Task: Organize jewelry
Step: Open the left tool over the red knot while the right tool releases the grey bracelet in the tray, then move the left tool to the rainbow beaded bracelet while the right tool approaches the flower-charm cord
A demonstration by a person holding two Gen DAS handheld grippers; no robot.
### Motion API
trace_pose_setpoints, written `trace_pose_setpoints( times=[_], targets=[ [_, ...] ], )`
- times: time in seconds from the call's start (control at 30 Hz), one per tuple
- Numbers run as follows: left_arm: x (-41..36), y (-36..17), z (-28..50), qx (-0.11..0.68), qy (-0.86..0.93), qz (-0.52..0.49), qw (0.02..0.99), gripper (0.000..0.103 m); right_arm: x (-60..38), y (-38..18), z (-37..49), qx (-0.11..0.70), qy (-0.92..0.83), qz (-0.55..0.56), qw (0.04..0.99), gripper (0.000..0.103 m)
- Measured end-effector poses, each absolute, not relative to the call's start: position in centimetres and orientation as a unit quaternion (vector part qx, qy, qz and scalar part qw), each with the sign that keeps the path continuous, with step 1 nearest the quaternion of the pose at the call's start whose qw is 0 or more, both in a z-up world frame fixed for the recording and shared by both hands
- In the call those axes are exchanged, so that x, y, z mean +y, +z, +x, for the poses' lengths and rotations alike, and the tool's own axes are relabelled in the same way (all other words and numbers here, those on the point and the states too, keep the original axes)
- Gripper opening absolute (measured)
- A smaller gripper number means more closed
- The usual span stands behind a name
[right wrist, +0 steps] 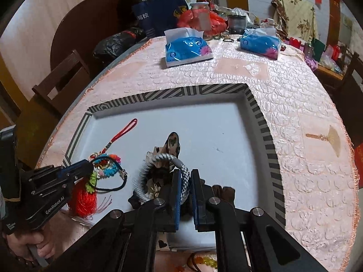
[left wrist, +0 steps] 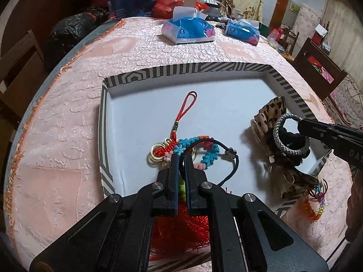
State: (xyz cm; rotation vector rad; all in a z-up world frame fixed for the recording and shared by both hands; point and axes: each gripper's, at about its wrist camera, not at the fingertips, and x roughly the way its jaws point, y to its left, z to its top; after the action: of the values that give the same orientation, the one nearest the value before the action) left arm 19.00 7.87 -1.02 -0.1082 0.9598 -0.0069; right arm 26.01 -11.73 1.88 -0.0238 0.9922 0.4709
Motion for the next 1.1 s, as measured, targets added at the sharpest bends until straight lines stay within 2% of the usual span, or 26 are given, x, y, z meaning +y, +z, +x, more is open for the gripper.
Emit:
trace_pose_setpoints(
  times=[0.03,0.07,0.13,0.17,0.27,0.3,0.67,0.9,1.1],
  targets=[
    [7.9,-1.0,19.0,0.463,-0.002,-0.052,0.885,0.012,-11.7,1.9,26.0,0.472,0.224,-0.01,0.853,0.007],
    [7.9,-1.0,18.9,0.463,-0.002,-0.052,0.885,0.023,-11.7,2.0,25.9,0.471,0.223,-0.012,0.853,0.007],
    [8.1,-0.8,18.8,0.46,0.001,-0.057,0.886,0.036,-11.6,2.2,25.8,0.47,0.23,-0.01,0.852,0.008],
    [8.2,-0.7,18.7,0.459,0.001,-0.06,0.887,0.037,-11.7,2.5,25.7,0.47,0.23,-0.008,0.852,0.012],
    [8.3,-0.3,18.6,0.456,0.005,-0.061,0.888,0.037,-12.1,3.2,25.2,0.461,0.229,-0.007,0.857,0.023],
    [8.3,-0.1,18.5,0.456,0.006,-0.061,0.888,0.037,-12.4,3.7,25.0,0.457,0.228,-0.008,0.859,0.024],
    [4.7,2.9,14.8,0.428,-0.038,-0.048,0.902,0.037,-18.7,6.3,21.7,0.436,0.212,-0.024,0.874,0.024],
    [-0.4,3.5,11.5,0.425,-0.102,-0.035,0.899,0.037,-23.4,3.8,19.2,0.45,0.209,0.01,0.868,0.024],
    [-5.4,0.9,10.4,0.461,-0.146,-0.02,0.875,0.037,-24.5,1.0,18.6,0.49,0.173,0.006,0.855,0.024]
  ],
)
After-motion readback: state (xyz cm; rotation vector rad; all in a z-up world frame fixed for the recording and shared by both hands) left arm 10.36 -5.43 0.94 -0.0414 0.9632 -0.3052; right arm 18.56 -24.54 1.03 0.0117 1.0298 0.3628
